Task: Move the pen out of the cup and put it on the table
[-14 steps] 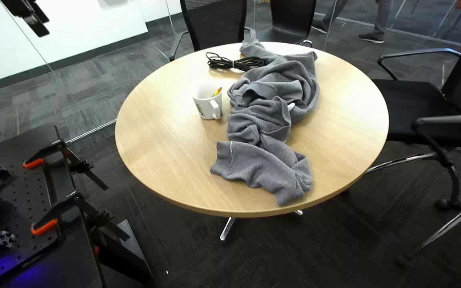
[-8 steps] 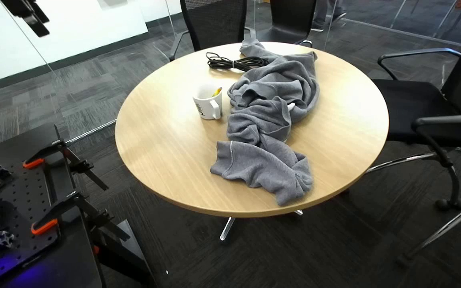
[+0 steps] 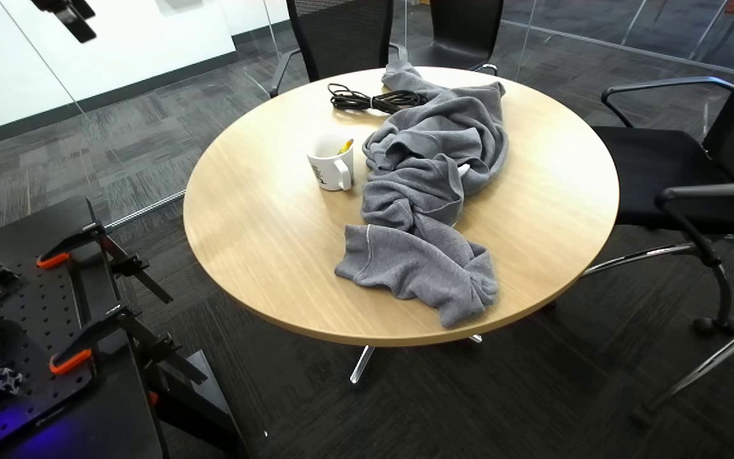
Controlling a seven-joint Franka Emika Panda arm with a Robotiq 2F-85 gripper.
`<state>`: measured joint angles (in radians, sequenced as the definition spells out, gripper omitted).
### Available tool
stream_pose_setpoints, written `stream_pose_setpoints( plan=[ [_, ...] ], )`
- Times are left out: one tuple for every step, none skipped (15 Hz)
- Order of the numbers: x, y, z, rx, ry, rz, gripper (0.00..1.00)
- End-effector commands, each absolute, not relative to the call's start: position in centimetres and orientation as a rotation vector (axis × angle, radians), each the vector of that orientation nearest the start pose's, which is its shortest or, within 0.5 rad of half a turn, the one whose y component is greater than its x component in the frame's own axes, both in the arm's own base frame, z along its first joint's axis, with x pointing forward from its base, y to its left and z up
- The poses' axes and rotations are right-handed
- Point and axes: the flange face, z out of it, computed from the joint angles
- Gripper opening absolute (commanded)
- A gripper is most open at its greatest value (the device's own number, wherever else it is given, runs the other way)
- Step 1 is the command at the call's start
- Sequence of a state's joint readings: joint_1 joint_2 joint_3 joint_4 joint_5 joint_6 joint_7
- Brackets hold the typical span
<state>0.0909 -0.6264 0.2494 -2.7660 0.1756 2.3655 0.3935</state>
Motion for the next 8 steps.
stream_pose_setpoints(
  plan=[
    [37.5,11.3,41.1,-2.993,0.435,-0.413,1.0],
    [38.4,11.0,41.1,-2.978,0.49,-0.439,1.0],
    [39.3,10.7,41.1,-2.953,0.537,-0.484,1.0],
    [40.4,10.3,41.1,-2.927,0.602,-0.544,1.0],
    [41.4,9.8,41.2,-2.897,0.672,-0.597,1.0],
    [42.5,9.3,41.1,-2.872,0.741,-0.65,1.0],
    [43.5,8.8,40.9,-2.849,0.802,-0.701,1.0],
    [44.4,8.2,40.7,-2.832,0.87,-0.741,1.0]
  ],
)
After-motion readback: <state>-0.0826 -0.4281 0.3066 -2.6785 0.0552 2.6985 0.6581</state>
